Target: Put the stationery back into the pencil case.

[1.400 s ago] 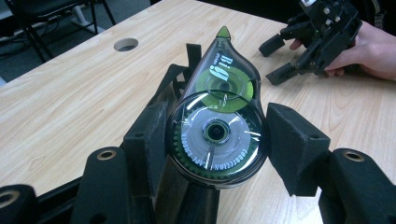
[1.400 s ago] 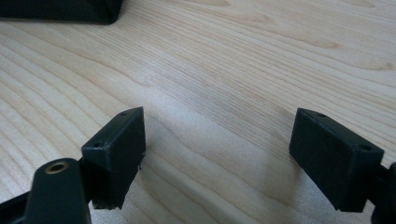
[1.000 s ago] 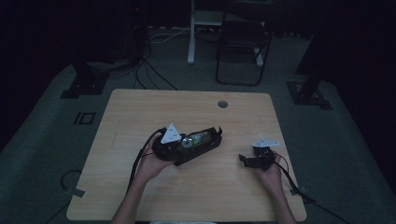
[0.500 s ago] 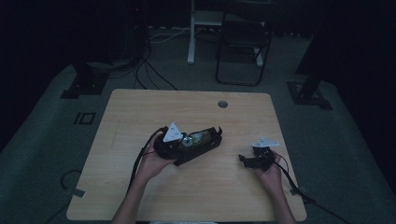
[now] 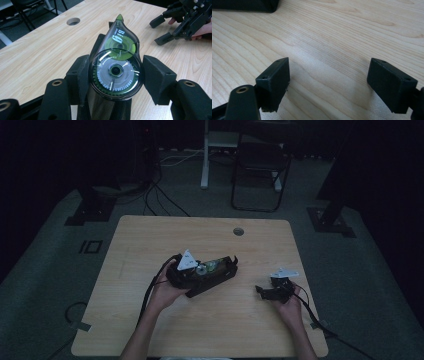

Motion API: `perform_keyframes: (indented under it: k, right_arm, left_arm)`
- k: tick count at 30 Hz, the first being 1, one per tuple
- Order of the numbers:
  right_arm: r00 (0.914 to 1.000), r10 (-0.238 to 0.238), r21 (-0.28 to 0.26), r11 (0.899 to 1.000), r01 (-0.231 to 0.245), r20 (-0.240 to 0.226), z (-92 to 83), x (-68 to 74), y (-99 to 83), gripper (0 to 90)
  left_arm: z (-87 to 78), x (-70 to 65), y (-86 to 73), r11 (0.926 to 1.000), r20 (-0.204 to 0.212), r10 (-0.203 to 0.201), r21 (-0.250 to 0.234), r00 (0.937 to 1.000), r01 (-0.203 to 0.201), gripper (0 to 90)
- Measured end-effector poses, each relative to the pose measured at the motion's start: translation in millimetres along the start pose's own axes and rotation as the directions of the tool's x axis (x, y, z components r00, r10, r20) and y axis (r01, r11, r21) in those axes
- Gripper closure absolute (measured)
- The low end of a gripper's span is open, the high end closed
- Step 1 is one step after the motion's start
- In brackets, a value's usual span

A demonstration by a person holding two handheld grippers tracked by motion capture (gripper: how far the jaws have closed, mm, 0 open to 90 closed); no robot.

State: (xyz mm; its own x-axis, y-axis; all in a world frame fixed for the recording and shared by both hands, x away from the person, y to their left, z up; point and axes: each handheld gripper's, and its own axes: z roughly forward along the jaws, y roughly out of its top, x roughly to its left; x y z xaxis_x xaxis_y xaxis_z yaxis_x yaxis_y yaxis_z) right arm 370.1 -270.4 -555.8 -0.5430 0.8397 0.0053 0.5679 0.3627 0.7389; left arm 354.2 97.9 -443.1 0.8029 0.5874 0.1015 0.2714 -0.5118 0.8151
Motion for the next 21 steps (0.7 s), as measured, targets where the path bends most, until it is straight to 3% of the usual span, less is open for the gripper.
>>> perform_keyframes:
  k: [21]
  right_arm:
    - [1.0000,-0.004,0.001,1.000,0.004,-0.005,-0.1,0.8,0.0,18.4]
  left_arm:
    - [13.9,5.8,-4.5,0.9997,0.000,-0.018,0.016,0.9998,0.018,41.5]
